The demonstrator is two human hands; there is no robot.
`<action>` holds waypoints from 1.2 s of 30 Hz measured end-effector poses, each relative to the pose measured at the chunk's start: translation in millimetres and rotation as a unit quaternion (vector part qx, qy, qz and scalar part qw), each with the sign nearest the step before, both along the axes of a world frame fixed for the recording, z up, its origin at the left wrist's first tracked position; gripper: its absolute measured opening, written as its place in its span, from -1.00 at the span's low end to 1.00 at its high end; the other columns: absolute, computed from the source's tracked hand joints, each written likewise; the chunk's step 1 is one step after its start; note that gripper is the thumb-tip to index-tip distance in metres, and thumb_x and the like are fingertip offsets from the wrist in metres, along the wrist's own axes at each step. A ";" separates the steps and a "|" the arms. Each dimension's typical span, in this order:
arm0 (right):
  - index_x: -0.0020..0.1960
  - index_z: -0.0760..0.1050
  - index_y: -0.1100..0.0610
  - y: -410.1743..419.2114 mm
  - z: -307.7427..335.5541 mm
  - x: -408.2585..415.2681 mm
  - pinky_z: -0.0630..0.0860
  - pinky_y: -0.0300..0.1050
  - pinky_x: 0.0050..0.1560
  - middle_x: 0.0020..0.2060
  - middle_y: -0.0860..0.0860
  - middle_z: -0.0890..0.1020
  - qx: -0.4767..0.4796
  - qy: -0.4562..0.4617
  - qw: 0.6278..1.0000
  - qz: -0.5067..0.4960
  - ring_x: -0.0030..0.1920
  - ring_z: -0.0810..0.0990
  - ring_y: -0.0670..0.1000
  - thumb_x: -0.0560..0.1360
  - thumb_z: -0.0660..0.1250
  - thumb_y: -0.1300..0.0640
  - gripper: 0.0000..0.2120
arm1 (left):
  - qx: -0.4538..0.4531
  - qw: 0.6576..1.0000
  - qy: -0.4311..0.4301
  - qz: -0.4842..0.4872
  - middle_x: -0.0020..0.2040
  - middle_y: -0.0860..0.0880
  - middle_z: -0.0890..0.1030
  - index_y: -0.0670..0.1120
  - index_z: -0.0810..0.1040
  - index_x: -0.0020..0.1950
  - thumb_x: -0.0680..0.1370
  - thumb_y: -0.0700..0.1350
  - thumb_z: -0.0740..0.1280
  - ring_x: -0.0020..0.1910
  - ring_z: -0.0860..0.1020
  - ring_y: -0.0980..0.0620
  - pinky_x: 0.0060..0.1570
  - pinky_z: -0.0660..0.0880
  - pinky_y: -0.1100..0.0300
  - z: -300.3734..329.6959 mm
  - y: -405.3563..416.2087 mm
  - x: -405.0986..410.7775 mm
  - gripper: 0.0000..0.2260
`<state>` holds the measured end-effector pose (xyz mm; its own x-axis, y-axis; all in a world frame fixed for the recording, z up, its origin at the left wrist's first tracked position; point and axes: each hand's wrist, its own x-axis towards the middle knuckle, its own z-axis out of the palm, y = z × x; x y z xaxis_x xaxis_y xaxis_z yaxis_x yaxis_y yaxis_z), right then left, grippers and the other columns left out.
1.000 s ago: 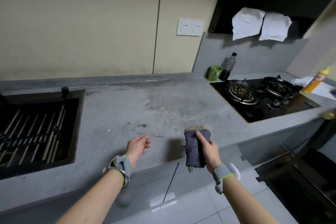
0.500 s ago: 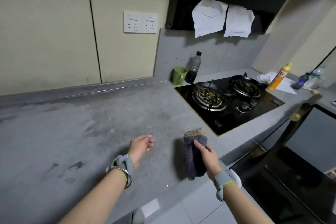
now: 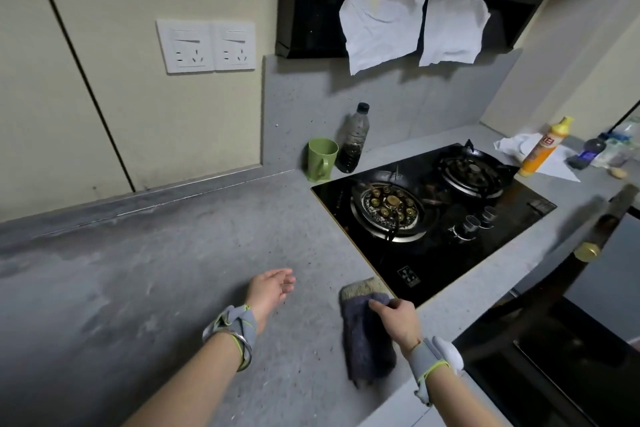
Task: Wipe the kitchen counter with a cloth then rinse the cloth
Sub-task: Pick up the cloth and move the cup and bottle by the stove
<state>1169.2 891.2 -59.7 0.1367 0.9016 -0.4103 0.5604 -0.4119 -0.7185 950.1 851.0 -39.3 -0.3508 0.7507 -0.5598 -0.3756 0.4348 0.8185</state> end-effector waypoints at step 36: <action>0.43 0.18 0.17 459.9 39.5 -80.3 0.39 0.00 0.26 0.34 0.11 0.40 0.148 0.077 0.938 0.305 0.32 0.40 0.14 0.31 0.53 -0.02 -0.17 | -0.044 0.955 0.187 0.227 -0.14 -0.20 0.51 -0.29 0.54 0.07 0.61 -0.10 0.22 -0.20 0.49 -0.08 -0.11 0.40 0.09 -11.7 357.6 27.5 -0.74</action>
<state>1088.9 1351.1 -20.2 -0.4811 0.8707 -0.1020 0.5072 0.1816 -0.8425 977.6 1208.7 -51.0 -0.8164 0.4305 -0.3849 -0.2297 0.3695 0.9004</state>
